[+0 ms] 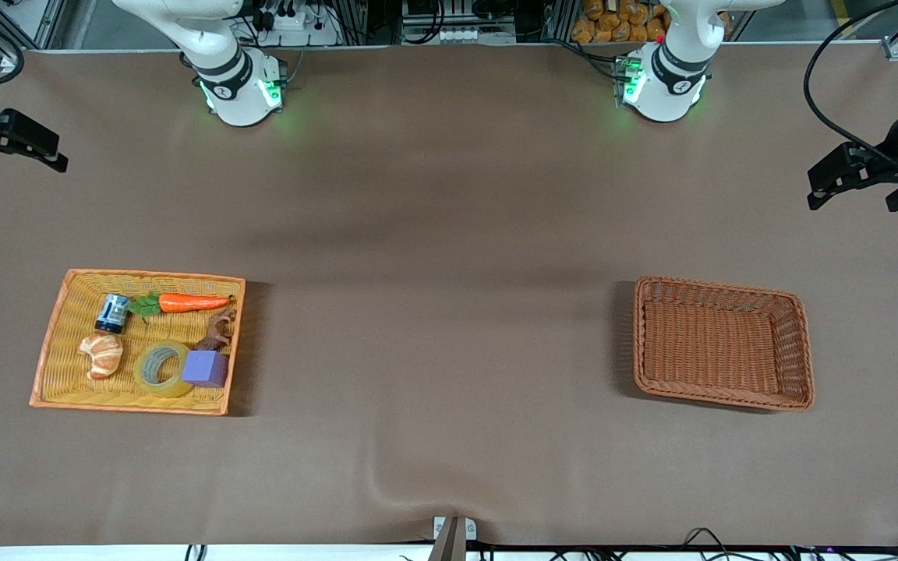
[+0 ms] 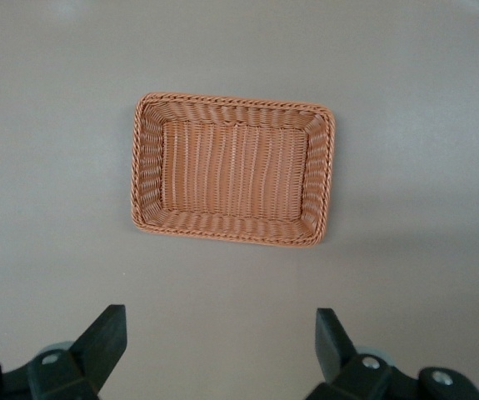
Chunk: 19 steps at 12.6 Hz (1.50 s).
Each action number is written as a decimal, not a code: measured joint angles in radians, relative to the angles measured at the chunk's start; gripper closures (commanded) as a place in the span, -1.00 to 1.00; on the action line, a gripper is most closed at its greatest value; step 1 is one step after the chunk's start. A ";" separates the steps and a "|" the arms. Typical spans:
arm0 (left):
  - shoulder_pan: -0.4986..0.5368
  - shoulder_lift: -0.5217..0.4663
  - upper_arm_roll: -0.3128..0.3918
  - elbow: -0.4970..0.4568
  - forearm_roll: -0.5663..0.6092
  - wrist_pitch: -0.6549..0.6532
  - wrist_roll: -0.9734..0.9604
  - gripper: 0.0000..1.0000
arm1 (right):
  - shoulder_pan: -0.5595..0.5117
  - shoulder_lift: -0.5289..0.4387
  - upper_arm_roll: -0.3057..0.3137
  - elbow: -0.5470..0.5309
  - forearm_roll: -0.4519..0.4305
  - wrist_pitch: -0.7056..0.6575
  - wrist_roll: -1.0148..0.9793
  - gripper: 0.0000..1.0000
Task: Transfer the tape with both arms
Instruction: 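Move the right gripper down toward the yellow tape roll in the tray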
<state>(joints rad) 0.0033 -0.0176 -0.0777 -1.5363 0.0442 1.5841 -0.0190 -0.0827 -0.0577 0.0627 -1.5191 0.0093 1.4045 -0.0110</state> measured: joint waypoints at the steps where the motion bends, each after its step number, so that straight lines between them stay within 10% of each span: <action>1: 0.000 0.000 0.000 0.000 0.000 0.000 0.000 -1.00 | 0.000 0.000 0.001 0.000 0.000 0.014 0.000 -1.00; 9: -0.001 0.012 0.000 0.006 -0.002 -0.008 0.000 -1.00 | -0.026 0.022 -0.002 -0.065 -0.004 0.111 0.002 -1.00; 19: -0.007 0.026 -0.013 0.006 -0.003 -0.012 -0.001 -1.00 | -0.115 0.350 -0.006 -0.172 -0.004 0.463 0.001 -1.00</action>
<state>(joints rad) -0.0036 0.0085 -0.0909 -1.5300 0.0414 1.5723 -0.0200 -0.1981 0.2918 0.0571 -1.6914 0.0056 1.8676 -0.0099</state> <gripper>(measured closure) 0.000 0.000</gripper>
